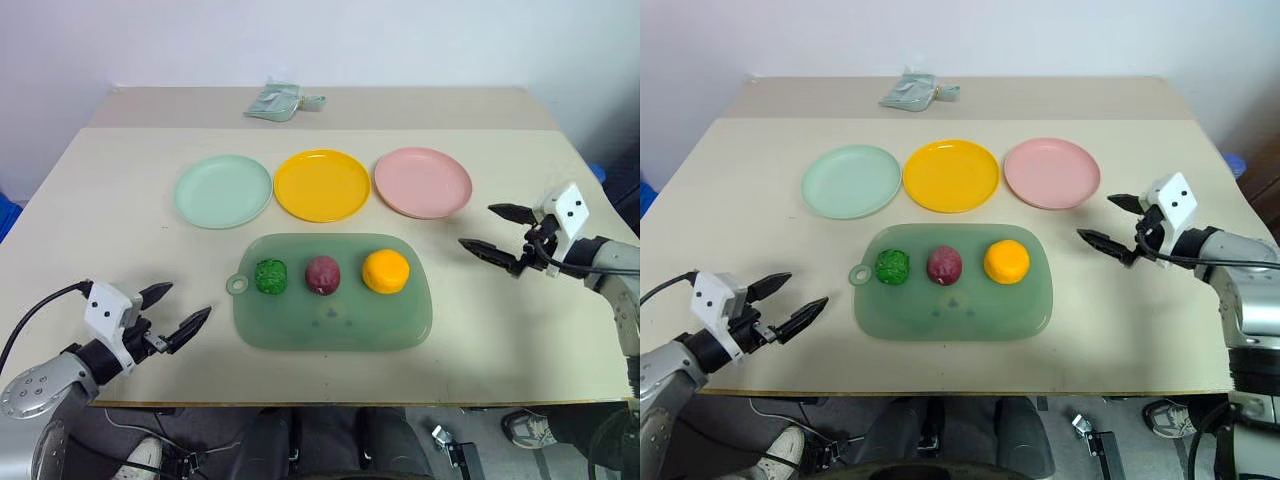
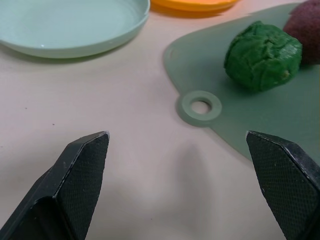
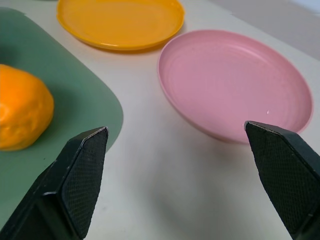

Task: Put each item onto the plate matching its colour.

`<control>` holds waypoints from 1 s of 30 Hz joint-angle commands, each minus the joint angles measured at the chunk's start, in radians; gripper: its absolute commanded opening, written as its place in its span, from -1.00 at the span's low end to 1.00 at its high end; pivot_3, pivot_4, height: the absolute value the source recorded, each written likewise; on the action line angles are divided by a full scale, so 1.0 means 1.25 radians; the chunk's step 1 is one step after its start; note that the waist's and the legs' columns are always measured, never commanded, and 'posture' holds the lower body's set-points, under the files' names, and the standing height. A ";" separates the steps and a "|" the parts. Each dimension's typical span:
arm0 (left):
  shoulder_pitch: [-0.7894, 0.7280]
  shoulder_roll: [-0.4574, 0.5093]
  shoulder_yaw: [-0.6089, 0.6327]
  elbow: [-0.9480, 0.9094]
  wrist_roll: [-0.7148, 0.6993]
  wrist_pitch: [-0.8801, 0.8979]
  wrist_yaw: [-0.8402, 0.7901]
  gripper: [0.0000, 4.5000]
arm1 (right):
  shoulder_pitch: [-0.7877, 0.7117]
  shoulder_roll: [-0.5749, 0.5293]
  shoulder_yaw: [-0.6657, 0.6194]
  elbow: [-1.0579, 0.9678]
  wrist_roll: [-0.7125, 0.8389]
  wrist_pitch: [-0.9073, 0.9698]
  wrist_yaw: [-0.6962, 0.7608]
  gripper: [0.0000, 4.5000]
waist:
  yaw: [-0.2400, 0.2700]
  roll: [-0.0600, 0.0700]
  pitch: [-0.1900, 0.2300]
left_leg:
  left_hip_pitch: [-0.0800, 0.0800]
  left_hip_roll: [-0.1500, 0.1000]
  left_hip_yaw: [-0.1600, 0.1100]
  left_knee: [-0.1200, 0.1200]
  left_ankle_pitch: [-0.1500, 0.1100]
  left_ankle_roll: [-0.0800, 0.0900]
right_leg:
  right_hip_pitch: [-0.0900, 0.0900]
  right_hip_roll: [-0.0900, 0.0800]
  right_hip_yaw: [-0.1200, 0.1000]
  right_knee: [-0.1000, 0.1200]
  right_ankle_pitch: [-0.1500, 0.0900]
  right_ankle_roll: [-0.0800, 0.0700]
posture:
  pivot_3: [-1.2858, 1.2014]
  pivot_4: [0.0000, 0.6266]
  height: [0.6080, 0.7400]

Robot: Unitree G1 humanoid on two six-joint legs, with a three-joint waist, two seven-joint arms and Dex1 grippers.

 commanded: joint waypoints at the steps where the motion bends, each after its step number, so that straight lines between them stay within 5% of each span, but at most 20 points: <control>1: -0.011 -0.004 0.002 -0.006 0.004 -0.017 0.007 1.00 | -0.017 0.002 -0.002 0.010 -0.008 -0.028 -0.002 0.98 | 0.000 0.000 0.000 | 0.000 0.000 0.000 0.000 0.000 0.000 | 0.000 0.000 0.000 0.000 0.000 0.000 | 0.03 -0.52 1.00; 18: -0.097 -0.004 -0.028 0.008 -0.018 0.019 0.012 1.00 | 0.015 0.046 -0.032 0.044 -0.013 -0.091 -0.062 0.98 | 0.000 0.000 0.000 | 0.000 0.000 0.000 0.000 0.000 0.000 | 0.000 0.000 0.000 0.000 0.000 0.000 | 0.03 -0.52 1.00; 30: -0.305 0.063 -0.163 0.138 -0.030 0.050 -0.149 1.00 | 0.233 0.014 -0.125 -0.185 0.086 -0.040 0.014 0.98 | 0.001 0.001 -0.001 | 0.000 0.000 0.000 0.001 0.000 0.000 | 0.001 0.001 0.000 0.000 0.000 0.000 | 0.03 -0.52 1.00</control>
